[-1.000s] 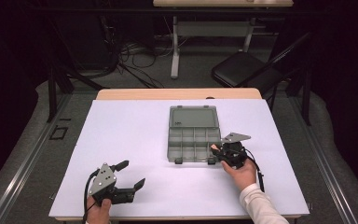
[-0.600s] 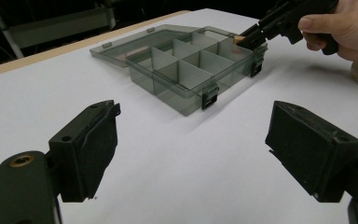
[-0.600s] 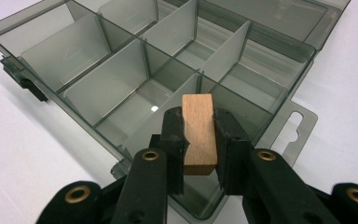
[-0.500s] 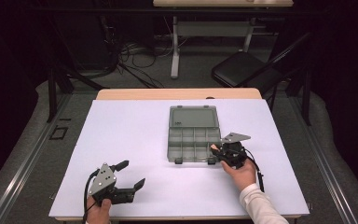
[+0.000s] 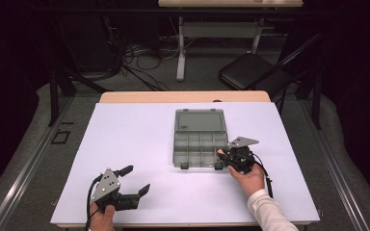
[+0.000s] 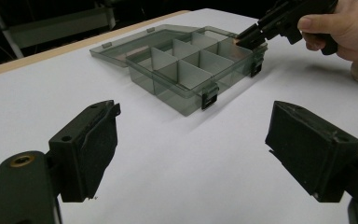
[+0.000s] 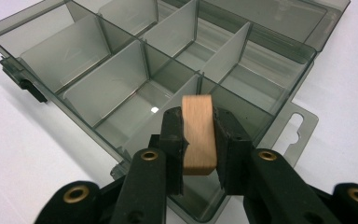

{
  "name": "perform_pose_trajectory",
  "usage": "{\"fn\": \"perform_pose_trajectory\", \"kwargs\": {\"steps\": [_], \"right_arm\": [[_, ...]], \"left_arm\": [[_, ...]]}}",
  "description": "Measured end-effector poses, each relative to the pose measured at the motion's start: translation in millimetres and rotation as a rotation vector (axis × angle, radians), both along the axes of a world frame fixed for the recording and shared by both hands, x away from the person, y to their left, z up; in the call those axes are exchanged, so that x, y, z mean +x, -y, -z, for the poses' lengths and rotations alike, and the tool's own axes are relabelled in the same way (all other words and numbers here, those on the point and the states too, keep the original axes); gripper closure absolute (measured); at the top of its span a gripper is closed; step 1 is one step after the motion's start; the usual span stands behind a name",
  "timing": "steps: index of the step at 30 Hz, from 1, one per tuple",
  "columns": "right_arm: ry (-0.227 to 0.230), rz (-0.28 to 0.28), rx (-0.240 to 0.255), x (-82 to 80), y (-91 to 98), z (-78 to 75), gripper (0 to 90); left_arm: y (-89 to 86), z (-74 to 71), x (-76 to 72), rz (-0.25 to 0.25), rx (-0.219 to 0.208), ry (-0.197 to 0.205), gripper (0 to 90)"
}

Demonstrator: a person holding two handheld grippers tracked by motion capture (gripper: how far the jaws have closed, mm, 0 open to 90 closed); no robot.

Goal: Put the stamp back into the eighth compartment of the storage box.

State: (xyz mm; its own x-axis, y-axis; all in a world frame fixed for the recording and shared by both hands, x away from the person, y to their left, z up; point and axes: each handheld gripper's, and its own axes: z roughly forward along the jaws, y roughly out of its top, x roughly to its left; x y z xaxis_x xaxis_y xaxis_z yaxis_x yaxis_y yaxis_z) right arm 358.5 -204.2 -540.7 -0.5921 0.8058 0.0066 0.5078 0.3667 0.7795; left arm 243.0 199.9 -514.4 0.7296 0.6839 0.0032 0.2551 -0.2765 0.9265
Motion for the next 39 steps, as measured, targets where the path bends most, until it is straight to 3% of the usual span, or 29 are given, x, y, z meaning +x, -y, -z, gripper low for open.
{"fn": "perform_pose_trajectory", "kwargs": {"steps": [22,34,39], "right_arm": [[0.053,-0.003,0.036,-5.7,-0.5,-8.4,53.6],[0.08,0.026,0.061,-11.0,-1.1,-12.0,28.4],[0.088,0.035,0.067,-11.5,-2.7,-11.5,22.8]], "left_arm": [[-0.8,0.4,1.1,-0.006,-0.001,-0.003,16.3],[-2.0,1.2,2.9,-0.015,-0.001,-0.007,16.2],[-1.5,2.2,4.4,-0.018,-0.003,-0.014,16.2]]}}
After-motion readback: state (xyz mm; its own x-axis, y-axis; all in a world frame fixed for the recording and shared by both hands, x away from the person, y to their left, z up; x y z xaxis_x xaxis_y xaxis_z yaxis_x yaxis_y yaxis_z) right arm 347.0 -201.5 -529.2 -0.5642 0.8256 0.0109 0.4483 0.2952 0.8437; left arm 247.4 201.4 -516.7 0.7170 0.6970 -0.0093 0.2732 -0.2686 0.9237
